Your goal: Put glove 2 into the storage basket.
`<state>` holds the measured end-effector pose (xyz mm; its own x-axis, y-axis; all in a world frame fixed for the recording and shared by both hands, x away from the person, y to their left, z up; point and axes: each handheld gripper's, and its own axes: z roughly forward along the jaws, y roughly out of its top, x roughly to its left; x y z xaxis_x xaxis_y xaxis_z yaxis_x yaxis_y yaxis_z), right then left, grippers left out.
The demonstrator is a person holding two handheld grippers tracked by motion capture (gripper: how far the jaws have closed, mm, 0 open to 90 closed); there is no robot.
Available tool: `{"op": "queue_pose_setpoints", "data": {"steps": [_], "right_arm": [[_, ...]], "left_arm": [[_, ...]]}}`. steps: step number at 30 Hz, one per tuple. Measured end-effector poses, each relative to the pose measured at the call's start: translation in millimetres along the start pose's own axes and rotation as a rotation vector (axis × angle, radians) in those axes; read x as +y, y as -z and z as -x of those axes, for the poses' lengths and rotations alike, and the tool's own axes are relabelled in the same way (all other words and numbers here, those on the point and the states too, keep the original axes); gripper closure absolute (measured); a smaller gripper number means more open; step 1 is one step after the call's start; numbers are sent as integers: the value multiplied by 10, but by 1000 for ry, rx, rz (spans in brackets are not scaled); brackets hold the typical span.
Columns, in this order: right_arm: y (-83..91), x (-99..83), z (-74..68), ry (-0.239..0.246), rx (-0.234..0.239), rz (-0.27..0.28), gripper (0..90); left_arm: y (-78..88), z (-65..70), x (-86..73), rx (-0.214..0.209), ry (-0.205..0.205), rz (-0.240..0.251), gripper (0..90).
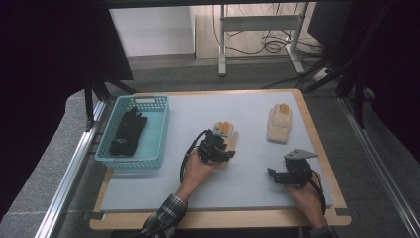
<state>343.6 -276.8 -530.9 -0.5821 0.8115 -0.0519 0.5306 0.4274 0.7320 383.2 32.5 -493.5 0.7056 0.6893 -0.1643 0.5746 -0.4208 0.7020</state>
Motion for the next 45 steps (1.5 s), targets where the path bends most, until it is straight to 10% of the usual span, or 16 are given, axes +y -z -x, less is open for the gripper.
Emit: {"op": "queue_pose_setpoints", "data": {"steps": [14, 25, 36, 45], "right_arm": [[5, 14, -8, -2, 11, 0, 196], [-190, 532, -329, 62, 202, 53, 359], [-607, 1002, -611, 121, 265, 48, 422], [-1095, 1356, -878, 181, 278, 31, 238]], "left_arm": [[404, -261, -716, 129, -3, -26, 74], [629, -310, -1339, 178, 11, -3, 35], [650, -317, -1376, 185, 19, 0, 32], [656, -319, -1378, 187, 12, -6, 34]]}}
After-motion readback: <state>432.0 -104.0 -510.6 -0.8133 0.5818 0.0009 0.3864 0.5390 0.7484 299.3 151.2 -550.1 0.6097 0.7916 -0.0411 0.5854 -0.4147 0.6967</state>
